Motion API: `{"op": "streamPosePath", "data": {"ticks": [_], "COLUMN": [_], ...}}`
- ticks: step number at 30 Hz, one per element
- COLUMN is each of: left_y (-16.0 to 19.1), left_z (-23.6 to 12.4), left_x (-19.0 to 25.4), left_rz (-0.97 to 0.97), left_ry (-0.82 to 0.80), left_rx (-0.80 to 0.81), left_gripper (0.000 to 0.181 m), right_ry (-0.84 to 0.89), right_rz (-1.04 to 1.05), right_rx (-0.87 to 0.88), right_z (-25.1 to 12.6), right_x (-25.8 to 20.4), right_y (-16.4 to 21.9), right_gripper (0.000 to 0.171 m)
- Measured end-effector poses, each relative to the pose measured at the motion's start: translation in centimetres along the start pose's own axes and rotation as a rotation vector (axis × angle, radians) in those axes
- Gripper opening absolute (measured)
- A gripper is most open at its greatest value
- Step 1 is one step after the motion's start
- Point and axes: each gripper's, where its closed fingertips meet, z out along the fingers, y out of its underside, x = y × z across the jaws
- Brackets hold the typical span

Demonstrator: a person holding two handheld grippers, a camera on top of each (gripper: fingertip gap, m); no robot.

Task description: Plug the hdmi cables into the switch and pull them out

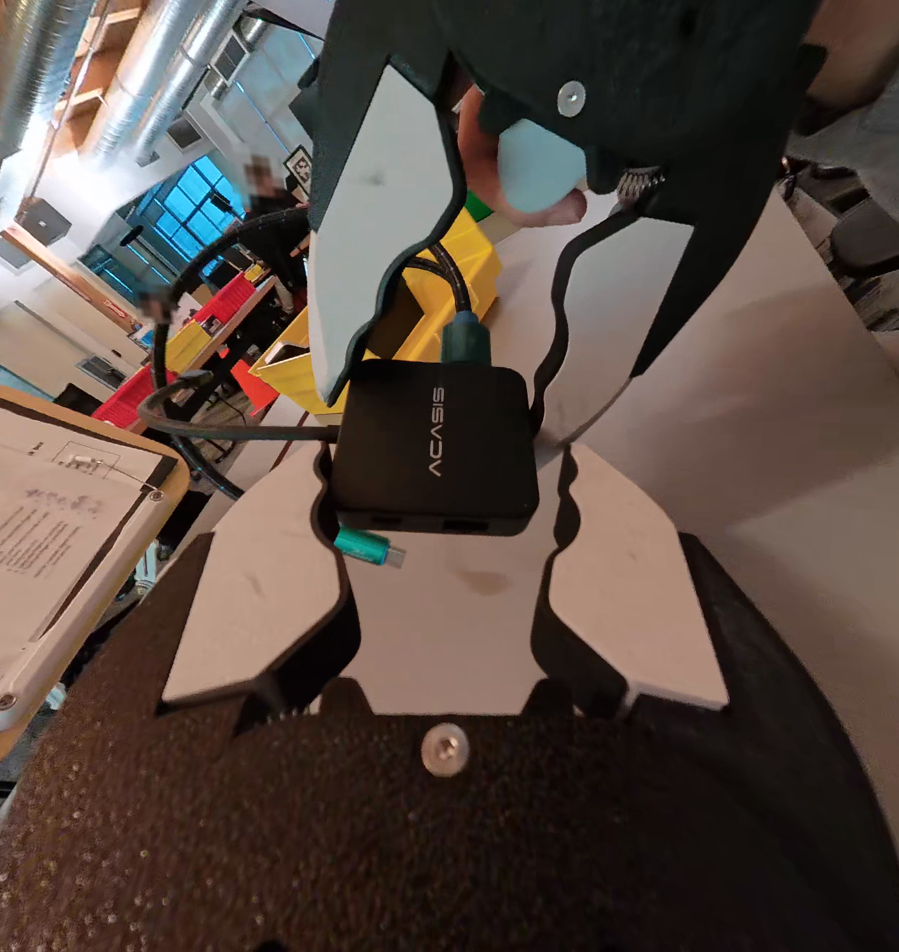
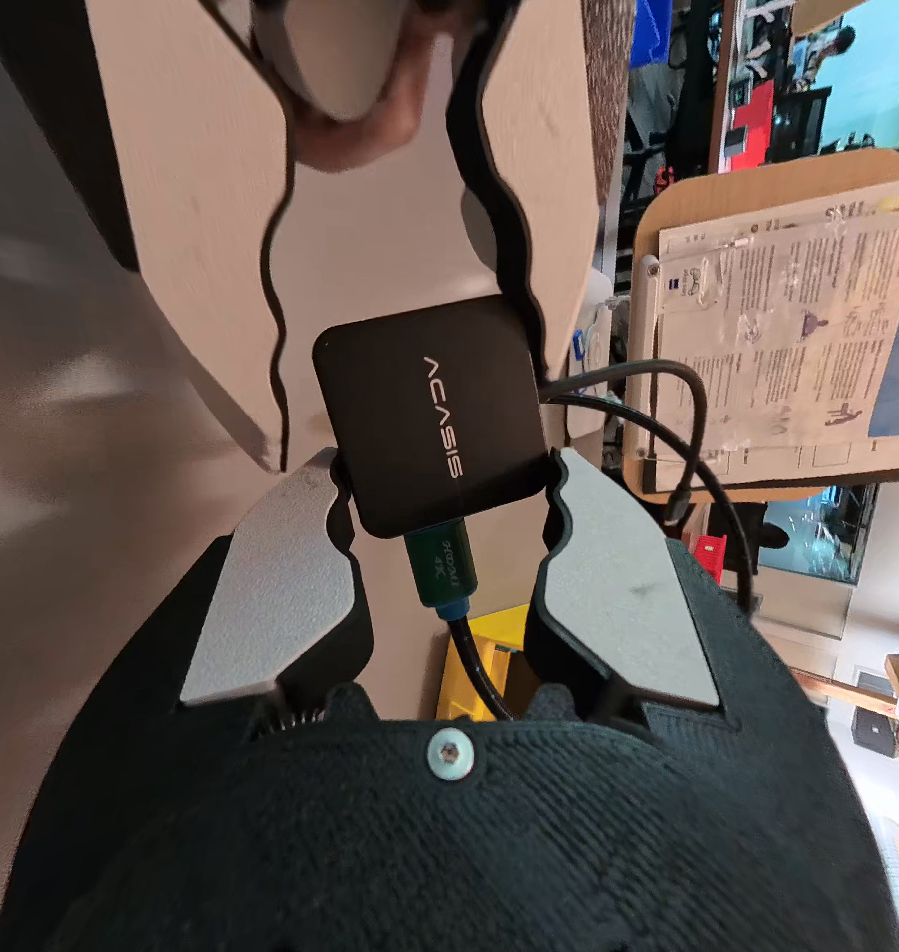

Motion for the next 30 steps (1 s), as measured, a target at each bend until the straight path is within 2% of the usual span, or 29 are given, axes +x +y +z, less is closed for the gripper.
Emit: {"op": "streamPosePath", "data": {"ticks": [14,18,21,23,25,27,30], "left_y": [0.2,0.8,0.7,0.6,0.9,1.4,1.2], "left_z": [0.7,1.2,1.0,0.3,-0.6,-1.5,-2.4], "left_x": [-0.1,0.0,0.1,-0.7,-1.4,-1.7,-1.7], "left_rz": [0.087,0.052,-0.039,-0.106,-0.148,-0.171,-0.17], "left_ry": [-0.042,-0.024,0.013,0.011,0.014,0.028,0.053], "left_rx": [0.08,0.006,0.048,0.082,0.092,0.091,0.117], "left_gripper": [0.073,0.073,0.073,0.076,0.076,0.072,0.072], "right_ry": [-0.01,-0.023,-0.036,-0.009,-0.056,-0.121,-0.136], "right_rz": [-0.056,-0.049,0.001,0.044,0.104,0.15,0.115], "right_rx": [0.0,-0.014,0.074,0.148,0.258,0.369,0.4], "right_z": [-0.7,-0.3,-0.5,-1.3,-2.8,-4.5,-5.9], "right_x": [-0.3,-0.5,-0.6,0.1,0.0,0.2,1.7], "right_y": [0.3,1.0,0.7,0.5,-0.1,-1.2,-2.1], "right_gripper": [0.074,0.074,0.073,0.066,0.074,0.067,0.063]}}
